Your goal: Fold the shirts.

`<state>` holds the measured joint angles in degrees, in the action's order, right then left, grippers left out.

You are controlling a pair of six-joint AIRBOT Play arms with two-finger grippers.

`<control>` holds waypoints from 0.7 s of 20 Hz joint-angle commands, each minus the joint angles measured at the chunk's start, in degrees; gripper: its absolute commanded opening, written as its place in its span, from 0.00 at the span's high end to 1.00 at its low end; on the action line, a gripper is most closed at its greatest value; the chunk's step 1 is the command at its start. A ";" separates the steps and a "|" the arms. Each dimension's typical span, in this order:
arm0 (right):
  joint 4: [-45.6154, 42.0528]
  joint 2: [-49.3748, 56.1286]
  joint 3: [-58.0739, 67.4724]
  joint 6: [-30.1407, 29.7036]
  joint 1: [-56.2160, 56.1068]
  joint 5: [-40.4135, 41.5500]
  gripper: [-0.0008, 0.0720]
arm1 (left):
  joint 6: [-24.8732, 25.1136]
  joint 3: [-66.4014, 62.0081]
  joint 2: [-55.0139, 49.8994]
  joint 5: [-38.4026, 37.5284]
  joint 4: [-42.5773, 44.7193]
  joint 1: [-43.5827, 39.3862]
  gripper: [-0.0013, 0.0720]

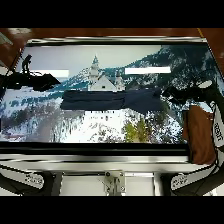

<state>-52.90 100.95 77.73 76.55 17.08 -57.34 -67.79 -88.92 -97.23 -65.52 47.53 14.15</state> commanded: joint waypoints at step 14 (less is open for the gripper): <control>12.13 -0.17 2.78 -0.61 -4.00 -9.66 0.89 | -0.20 -1.68 1.36 -4.59 -15.58 -5.53 0.93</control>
<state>-40.51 105.21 79.83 76.64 12.45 -61.89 -68.34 -90.59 -95.81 -70.32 36.12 11.00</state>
